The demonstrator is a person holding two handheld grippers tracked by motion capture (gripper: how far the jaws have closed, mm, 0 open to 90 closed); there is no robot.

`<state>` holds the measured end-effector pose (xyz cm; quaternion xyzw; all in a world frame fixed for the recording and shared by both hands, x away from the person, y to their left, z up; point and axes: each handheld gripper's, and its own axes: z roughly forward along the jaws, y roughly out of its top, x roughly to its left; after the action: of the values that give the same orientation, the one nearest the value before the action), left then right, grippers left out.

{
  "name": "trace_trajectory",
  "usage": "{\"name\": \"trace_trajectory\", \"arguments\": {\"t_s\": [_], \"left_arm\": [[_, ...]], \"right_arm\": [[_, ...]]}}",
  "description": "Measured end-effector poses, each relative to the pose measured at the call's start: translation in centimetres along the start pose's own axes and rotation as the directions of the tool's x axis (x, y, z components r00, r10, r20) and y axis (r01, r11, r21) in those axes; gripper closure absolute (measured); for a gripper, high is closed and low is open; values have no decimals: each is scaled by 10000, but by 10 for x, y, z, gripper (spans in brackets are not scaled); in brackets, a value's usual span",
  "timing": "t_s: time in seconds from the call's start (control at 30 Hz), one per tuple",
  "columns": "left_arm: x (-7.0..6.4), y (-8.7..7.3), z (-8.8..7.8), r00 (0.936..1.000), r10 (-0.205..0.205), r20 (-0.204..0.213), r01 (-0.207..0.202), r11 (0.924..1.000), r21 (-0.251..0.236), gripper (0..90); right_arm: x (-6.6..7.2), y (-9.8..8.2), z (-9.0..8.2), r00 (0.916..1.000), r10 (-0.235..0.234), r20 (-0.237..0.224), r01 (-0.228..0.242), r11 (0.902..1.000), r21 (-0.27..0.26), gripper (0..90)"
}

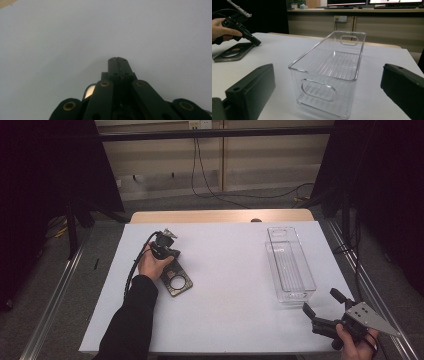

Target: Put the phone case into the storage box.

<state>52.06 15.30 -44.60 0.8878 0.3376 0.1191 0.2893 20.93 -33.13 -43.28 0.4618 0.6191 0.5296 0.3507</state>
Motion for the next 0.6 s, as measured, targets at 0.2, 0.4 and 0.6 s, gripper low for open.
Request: {"name": "trace_trajectory", "arguments": {"t_s": [0.2, 0.4, 0.6], "left_arm": [[2, -5, -4, 10000, 67, -32, -67, 10000, 66, 900], [2, -12, -9, 9999, 88, -94, -88, 9999, -57, 900], [3, -20, -15, 9999, 109, -84, -109, 9999, -85, 900]], "right_arm": [[0, 0, -1, 10000, 5, 8, -5, 10000, -6, 0], [0, 0, -1, 10000, 5, -8, -5, 10000, -1, 0], [0, 0, -1, 10000, 16, -15, -16, 10000, 15, 0]]}}
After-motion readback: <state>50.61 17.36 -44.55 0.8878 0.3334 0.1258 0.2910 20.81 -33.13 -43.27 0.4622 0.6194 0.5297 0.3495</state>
